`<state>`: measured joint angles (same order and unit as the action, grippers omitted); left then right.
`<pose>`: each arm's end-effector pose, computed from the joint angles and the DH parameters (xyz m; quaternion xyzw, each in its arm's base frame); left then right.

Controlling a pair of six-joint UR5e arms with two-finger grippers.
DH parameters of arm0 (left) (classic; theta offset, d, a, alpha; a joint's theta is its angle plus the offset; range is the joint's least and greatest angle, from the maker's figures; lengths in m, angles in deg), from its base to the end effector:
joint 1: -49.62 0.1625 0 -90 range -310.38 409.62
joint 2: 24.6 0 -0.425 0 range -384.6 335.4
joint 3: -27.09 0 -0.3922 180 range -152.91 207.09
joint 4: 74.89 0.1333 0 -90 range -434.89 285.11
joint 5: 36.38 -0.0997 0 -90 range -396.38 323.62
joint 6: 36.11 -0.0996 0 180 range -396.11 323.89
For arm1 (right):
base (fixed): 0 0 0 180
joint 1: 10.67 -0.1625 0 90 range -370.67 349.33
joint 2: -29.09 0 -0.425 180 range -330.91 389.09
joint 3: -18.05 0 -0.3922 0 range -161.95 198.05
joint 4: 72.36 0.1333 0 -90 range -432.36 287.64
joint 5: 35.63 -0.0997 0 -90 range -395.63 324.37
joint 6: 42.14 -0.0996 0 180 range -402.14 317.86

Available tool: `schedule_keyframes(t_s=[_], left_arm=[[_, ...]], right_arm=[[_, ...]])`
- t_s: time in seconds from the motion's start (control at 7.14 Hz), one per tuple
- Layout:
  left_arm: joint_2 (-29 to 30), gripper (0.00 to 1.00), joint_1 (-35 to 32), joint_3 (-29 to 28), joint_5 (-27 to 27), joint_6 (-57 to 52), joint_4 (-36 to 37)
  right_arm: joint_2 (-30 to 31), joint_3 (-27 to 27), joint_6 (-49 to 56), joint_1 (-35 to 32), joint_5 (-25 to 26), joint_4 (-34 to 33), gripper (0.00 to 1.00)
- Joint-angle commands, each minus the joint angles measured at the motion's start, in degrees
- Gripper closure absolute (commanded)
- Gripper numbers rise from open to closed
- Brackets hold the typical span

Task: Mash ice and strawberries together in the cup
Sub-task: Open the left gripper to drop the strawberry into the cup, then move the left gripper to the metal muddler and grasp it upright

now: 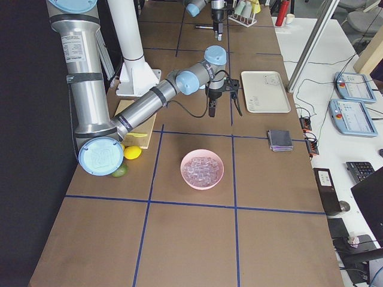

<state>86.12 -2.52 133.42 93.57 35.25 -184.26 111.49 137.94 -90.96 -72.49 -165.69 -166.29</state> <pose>0.3025 -0.5022 0.2829 0.0119 0.5365 -0.0841 0.8396 -0.1716 -0.4669 0.3535 0.0081 -0.4255 0.0639 0.9027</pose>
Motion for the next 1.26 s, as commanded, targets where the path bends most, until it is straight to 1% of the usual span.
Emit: schedule_keyframes(t_s=[0.0, 0.14, 0.28, 0.42, 0.56, 0.7, 0.84, 0.98, 1.12], left_arm=[[-14.4, 0.05, -9.3, -0.6, 2.8, -29.0, 0.2], [-17.7, 0.05, -12.2, -2.2, 2.6, -38.3, 0.8], [-17.9, 0.05, -15.8, -8.0, 2.8, -44.6, 2.3], [-17.5, 0.05, -17.4, -13.8, 2.7, -53.0, 5.5], [-16.8, 0.05, -18.7, -18.0, 2.7, -56.6, 7.7], [-14.8, 0.05, -18.7, -18.9, 2.8, -56.5, 11.7], [-14.0, 0.05, -18.3, -21.3, 3.6, -56.6, 13.3], [-13.9, 0.05, -18.1, -24.1, 7.2, -56.4, 13.2], [-13.9, 0.05, -17.6, -26.8, 7.9, -56.3, 13.0]], right_arm=[[1.8, -0.7, 6.1, -2.2, 0.1, -0.2, 0.01], [3.4, -1.7, 10.8, -4.3, 0.1, -0.3, 0.01], [3.9, -3.0, 14.0, -5.3, 0.1, -0.3, 0.01], [4.1, -3.2, 14.4, -5.3, 0.1, -0.3, 0.01], [4.1, -3.3, 14.5, -5.3, 0.1, -0.3, 0.01], [4.2, -3.2, 14.5, -5.2, 0.1, -0.3, 0.01], [4.3, -3.2, 14.4, -5.2, 0.1, -0.3, 0.01], [4.2, -3.2, 14.4, -5.2, 0.2, -0.2, 0.01], [4.3, -3.3, 14.4, -5.1, 0.2, -0.1, 0.01]])
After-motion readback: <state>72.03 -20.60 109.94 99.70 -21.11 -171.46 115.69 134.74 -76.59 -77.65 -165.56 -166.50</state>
